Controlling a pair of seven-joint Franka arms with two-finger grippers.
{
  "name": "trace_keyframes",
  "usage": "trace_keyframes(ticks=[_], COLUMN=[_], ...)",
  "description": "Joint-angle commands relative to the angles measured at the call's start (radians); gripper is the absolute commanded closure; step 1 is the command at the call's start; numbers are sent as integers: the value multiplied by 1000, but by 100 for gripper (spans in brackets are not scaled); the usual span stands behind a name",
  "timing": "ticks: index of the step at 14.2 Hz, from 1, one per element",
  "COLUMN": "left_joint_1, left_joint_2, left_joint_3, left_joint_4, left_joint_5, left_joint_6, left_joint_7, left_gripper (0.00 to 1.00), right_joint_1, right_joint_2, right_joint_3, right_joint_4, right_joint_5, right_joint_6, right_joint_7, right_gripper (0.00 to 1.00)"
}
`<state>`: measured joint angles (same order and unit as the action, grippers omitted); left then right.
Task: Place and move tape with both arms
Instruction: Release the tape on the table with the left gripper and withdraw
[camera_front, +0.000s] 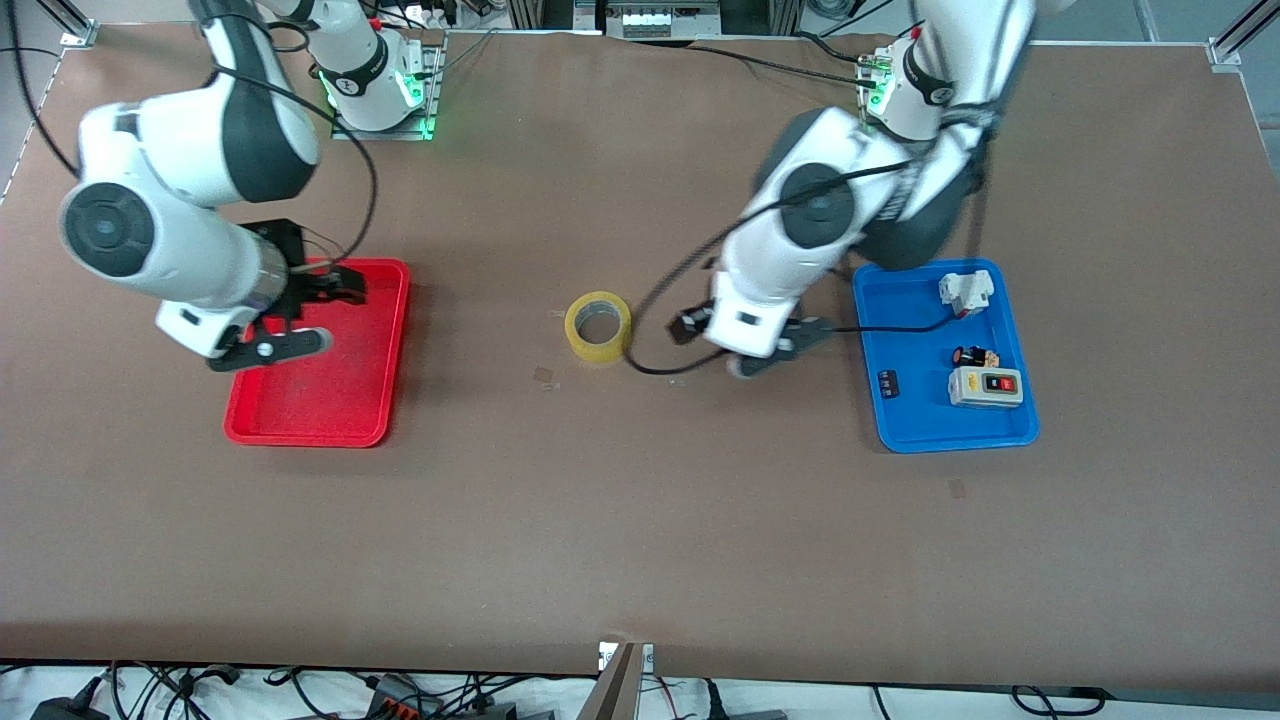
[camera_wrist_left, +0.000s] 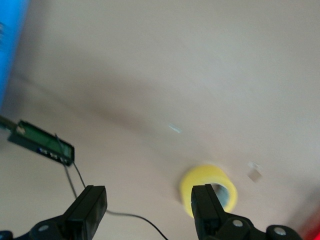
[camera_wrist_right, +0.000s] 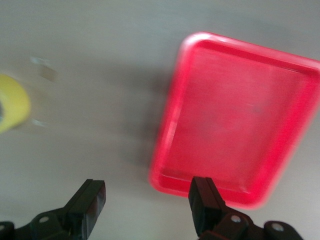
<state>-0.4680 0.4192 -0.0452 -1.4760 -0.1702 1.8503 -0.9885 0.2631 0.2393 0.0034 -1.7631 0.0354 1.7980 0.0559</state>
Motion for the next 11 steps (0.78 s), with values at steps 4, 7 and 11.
trace_keyframes(ticks=[4,7,11], left_joint_1=[296,449,503], left_joint_2=[-123,-229,-365], left_joint_3=[-12,-10,1], left_joint_4=[-52,-70,-86], left_joint_5=[18,20,147], left_joint_6=[-268,-404,-425], left_joint_7=[458,748,1062], left_gripper=[0,0,0], right_joint_1=[250,324,369], right_joint_2=[237,320,371], right_joint_3=[1,1,1], right_joint_4=[138,149,148], right_joint_5=[24,26,26], right_joint_6=[150,279,296], right_joint_7=[306,381,383], right_gripper=[0,0,0])
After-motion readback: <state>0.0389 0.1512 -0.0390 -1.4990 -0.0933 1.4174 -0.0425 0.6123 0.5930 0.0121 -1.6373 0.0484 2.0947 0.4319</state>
